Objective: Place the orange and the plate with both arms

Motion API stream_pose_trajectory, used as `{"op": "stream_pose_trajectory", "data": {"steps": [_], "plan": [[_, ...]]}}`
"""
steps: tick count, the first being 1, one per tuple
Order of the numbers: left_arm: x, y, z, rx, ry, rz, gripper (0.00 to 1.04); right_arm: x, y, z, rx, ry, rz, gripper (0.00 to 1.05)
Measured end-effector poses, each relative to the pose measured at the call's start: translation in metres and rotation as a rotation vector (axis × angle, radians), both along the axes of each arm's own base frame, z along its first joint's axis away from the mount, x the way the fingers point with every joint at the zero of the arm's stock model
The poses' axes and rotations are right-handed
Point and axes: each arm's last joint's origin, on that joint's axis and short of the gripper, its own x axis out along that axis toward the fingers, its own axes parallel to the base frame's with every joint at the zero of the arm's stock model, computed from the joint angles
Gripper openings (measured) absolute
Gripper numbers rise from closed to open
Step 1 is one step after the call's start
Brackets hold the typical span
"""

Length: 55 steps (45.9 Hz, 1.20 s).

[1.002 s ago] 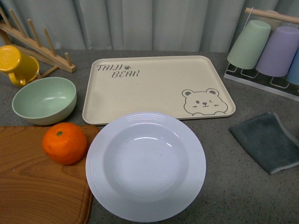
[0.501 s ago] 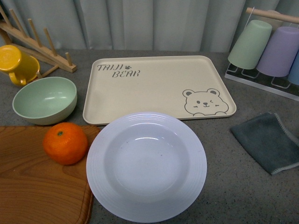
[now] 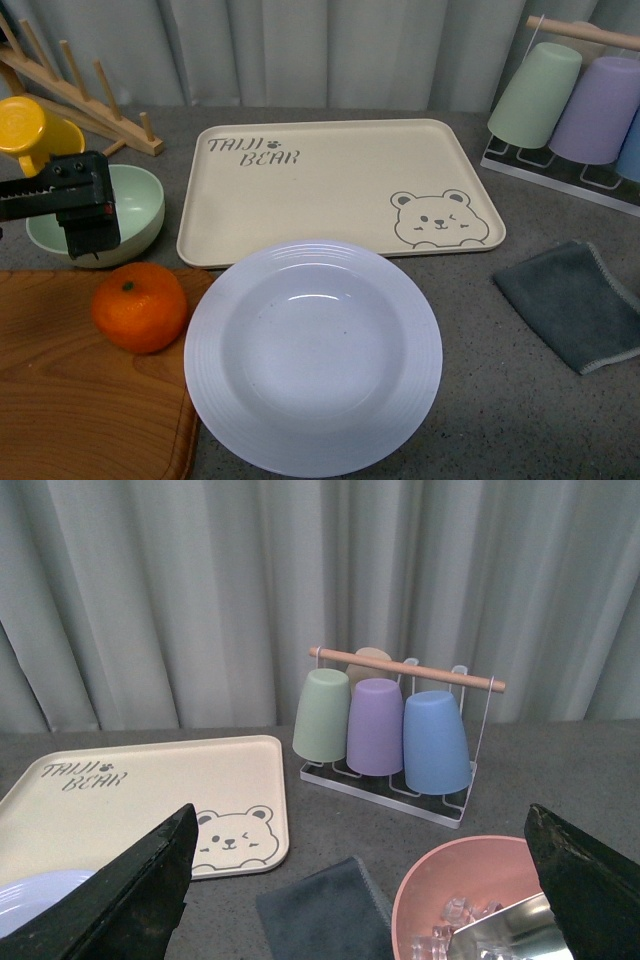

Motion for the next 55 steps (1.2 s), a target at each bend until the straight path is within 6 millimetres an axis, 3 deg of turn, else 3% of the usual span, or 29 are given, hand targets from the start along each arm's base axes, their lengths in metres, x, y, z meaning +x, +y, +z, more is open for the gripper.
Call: {"op": "stream_pose_trajectory", "data": {"steps": [20, 45, 48, 51, 55], "plan": [[0.003, -0.018, -0.020, -0.057, 0.155, -0.147, 0.98, 0.000, 0.000, 0.000, 0.000, 0.000, 0.000, 0.96], [0.010, -0.019, -0.039, -0.064, 0.208, -0.180, 0.98, 0.000, 0.000, 0.000, 0.000, 0.000, 0.000, 0.96], [0.010, -0.018, -0.039, -0.065, 0.210, -0.178, 0.93, 0.000, 0.000, 0.000, 0.000, 0.000, 0.000, 0.96], [0.010, -0.018, -0.040, -0.074, 0.213, -0.183, 0.79, 0.000, 0.000, 0.000, 0.000, 0.000, 0.000, 0.96], [0.010, -0.018, -0.040, -0.078, 0.214, -0.186, 0.69, 0.000, 0.000, 0.000, 0.000, 0.000, 0.000, 0.96]]}}
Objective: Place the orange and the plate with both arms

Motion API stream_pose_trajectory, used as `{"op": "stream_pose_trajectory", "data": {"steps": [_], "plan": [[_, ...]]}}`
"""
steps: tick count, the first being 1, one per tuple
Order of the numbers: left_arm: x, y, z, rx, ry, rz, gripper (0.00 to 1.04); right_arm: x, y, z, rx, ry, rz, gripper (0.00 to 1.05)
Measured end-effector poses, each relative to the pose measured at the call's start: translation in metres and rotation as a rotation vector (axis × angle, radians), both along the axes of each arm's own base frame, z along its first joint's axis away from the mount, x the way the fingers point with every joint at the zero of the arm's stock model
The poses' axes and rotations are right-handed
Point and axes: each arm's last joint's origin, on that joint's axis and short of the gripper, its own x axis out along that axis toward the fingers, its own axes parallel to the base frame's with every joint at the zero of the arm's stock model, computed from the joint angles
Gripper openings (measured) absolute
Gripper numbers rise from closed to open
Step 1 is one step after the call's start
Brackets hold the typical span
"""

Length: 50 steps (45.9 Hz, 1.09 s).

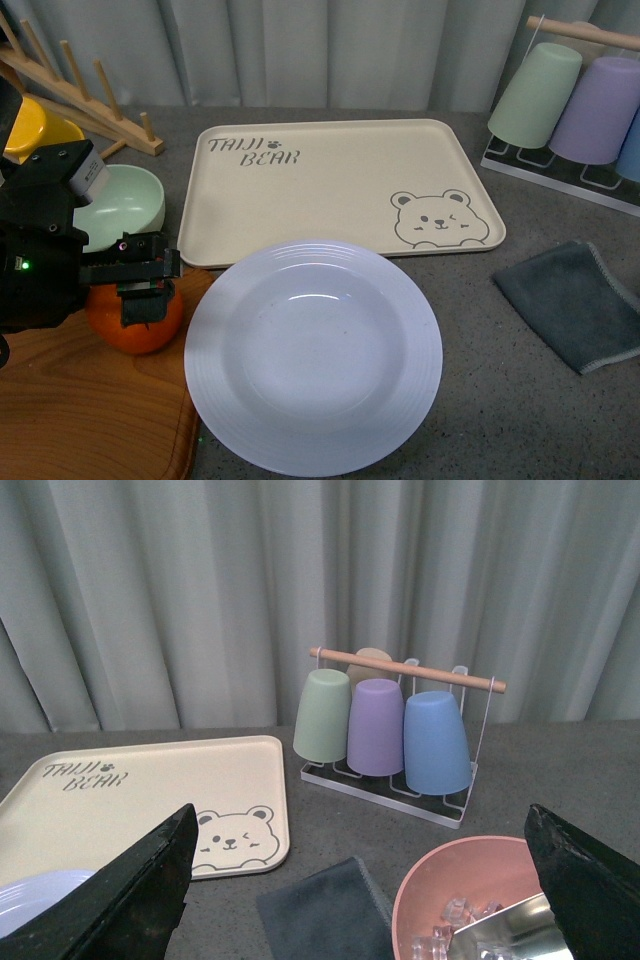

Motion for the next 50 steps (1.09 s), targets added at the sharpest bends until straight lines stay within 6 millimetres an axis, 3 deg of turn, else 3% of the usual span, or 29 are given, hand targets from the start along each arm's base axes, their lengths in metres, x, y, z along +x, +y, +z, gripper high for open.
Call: {"op": "stream_pose_trajectory", "data": {"steps": [13, 19, 26, 31, 41, 50], "plan": [[0.000, 0.000, 0.003, -0.011, -0.002, -0.002, 0.65, 0.000, 0.000, 0.000, 0.000, 0.000, 0.000, 0.96], [-0.001, -0.004, 0.014, -0.033, -0.019, 0.001, 0.65, 0.000, 0.000, 0.000, 0.000, 0.000, 0.000, 0.96], [0.002, -0.032, 0.036, -0.083, -0.080, -0.023, 0.65, 0.000, 0.000, 0.000, 0.000, 0.000, 0.000, 0.96], [-0.003, -0.065, 0.043, -0.131, -0.091, -0.077, 0.65, 0.000, 0.000, 0.000, 0.000, 0.000, 0.000, 0.96], [-0.017, -0.101, 0.028, -0.150, -0.034, -0.126, 0.65, 0.000, 0.000, 0.000, 0.000, 0.000, 0.000, 0.96], [-0.021, -0.108, 0.005, -0.108, 0.003, -0.125, 0.65, 0.000, 0.000, 0.000, 0.000, 0.000, 0.000, 0.96]]}}
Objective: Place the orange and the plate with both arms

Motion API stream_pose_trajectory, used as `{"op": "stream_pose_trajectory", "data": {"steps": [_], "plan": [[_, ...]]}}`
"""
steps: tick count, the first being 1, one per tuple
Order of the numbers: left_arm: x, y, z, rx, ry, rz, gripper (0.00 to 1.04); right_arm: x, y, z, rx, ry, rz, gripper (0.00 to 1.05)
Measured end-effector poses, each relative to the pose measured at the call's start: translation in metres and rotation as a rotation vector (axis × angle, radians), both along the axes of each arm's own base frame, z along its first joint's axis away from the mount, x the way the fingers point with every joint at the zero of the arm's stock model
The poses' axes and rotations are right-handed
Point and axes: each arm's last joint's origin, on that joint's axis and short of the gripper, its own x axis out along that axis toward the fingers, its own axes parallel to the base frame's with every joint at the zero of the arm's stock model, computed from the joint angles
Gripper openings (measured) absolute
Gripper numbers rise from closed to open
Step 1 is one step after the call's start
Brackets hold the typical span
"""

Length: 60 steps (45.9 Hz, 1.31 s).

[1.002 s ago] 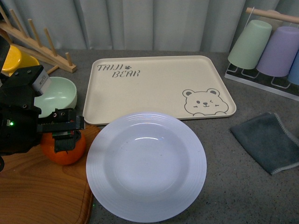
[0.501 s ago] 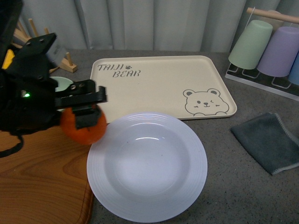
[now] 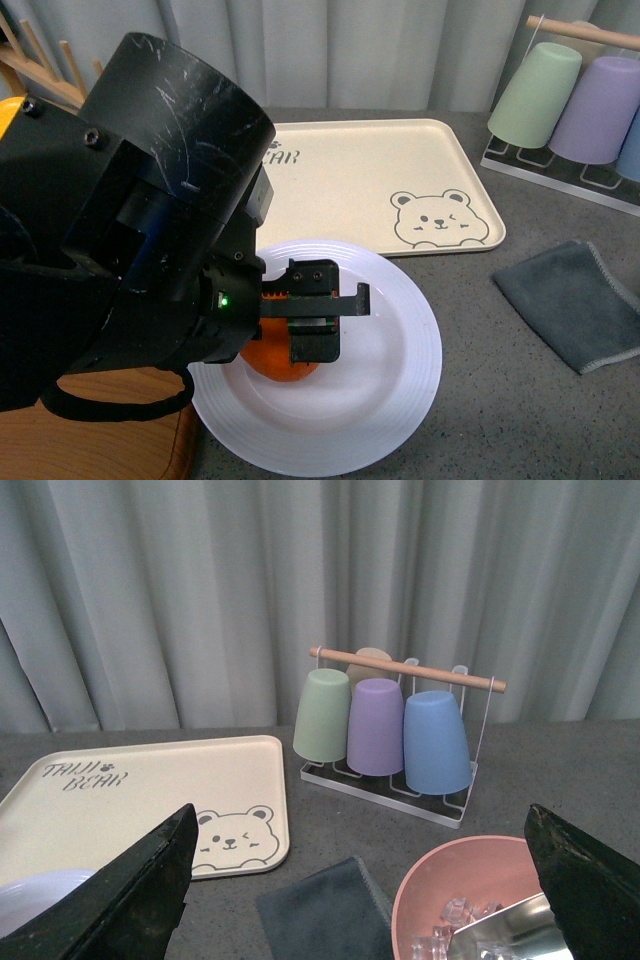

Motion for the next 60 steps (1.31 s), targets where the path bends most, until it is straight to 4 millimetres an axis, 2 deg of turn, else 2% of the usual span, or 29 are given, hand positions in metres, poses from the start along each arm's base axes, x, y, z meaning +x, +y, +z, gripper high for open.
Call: {"op": "stream_pose_trajectory", "data": {"steps": [14, 31, 32, 35, 40, 41, 49, 52, 60], "plan": [[0.002, 0.001, -0.013, 0.038, 0.004, 0.027, 0.65, 0.000, 0.000, 0.000, 0.000, 0.000, 0.000, 0.96], [0.001, 0.000, -0.013, 0.036, 0.010, 0.021, 0.65, 0.000, 0.000, 0.000, 0.000, 0.000, 0.000, 0.96], [0.001, 0.000, -0.013, 0.034, 0.010, 0.024, 0.66, 0.000, 0.000, 0.000, 0.000, 0.000, 0.000, 0.96], [0.001, 0.001, -0.012, 0.046, 0.005, 0.036, 0.80, 0.000, 0.000, 0.000, 0.000, 0.000, 0.000, 0.96], [0.004, 0.004, 0.001, 0.029, -0.025, 0.056, 0.99, 0.000, 0.000, 0.000, 0.000, 0.000, 0.000, 0.96], [0.004, 0.005, 0.004, 0.029, -0.033, 0.063, 1.00, 0.000, 0.000, 0.000, 0.000, 0.000, 0.000, 0.96], [0.009, 0.017, 0.034, 0.048, -0.130, 0.137, 0.98, 0.000, 0.000, 0.000, 0.000, 0.000, 0.000, 0.96], [0.009, 0.027, 0.050, 0.069, -0.184, 0.178, 0.98, 0.000, 0.000, 0.000, 0.000, 0.000, 0.000, 0.96], [-0.006, 0.056, 0.075, 0.082, -0.266, 0.243, 0.98, 0.000, 0.000, 0.000, 0.000, 0.000, 0.000, 0.96]]}}
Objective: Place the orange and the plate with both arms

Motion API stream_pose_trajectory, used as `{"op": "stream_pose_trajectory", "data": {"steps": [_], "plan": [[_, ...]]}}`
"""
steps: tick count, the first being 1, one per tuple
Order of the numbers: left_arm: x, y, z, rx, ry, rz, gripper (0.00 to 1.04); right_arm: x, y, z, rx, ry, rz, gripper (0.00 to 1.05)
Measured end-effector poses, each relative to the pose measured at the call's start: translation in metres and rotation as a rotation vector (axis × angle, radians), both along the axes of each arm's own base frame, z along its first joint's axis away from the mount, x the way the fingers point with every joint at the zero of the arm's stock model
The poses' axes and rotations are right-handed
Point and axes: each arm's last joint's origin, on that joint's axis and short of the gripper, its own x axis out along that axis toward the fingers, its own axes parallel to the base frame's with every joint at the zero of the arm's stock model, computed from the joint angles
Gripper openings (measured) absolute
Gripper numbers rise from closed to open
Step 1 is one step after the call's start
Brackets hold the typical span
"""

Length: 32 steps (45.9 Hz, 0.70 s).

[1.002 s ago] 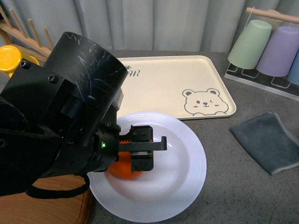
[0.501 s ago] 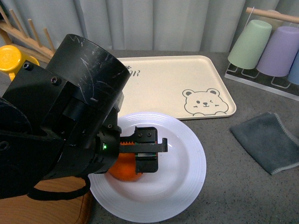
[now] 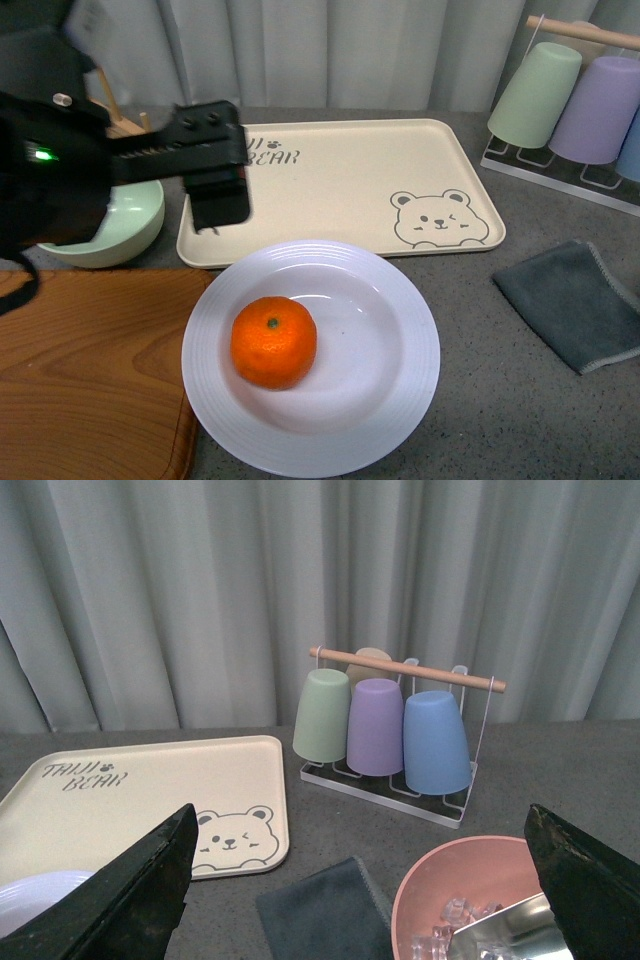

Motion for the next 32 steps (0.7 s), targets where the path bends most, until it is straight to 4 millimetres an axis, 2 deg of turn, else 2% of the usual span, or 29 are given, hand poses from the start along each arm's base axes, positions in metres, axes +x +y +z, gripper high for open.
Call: {"op": "stream_pose_trajectory", "data": {"steps": [4, 8, 12, 18, 20, 22, 25, 29, 32], "plan": [[-0.012, 0.016, 0.007, 0.015, -0.027, 0.043, 0.98, 0.000, 0.000, 0.000, 0.000, 0.000, 0.000, 0.96], [-0.034, 0.041, 0.012, 0.048, -0.055, 0.123, 0.98, 0.000, 0.000, 0.000, 0.000, 0.000, 0.000, 0.96], [-0.051, 0.058, 0.014, 0.052, -0.092, 0.187, 0.98, 0.000, 0.000, 0.000, 0.000, 0.000, 0.000, 0.96], [-0.054, 0.060, 0.018, 0.044, -0.111, 0.193, 0.98, 0.000, 0.000, 0.000, 0.000, 0.000, 0.000, 0.96], [-0.052, 0.060, 0.013, 0.050, -0.129, 0.174, 0.96, 0.000, 0.000, 0.000, 0.000, 0.000, 0.000, 0.96], [-0.052, 0.062, 0.002, 0.043, -0.258, 0.106, 0.87, 0.000, 0.000, 0.000, 0.000, 0.000, 0.000, 0.96], [-0.067, 0.071, -0.010, 0.094, -0.446, 0.035, 0.73, 0.000, 0.000, 0.000, 0.000, 0.000, 0.000, 0.96], [-0.078, 0.082, 0.012, 0.115, -0.675, 0.043, 0.53, 0.000, 0.000, 0.000, 0.000, 0.001, 0.000, 0.96], [-0.086, 0.088, 0.015, 0.131, -0.698, 0.042, 0.39, 0.000, 0.000, 0.000, 0.000, 0.000, 0.000, 0.96]]}}
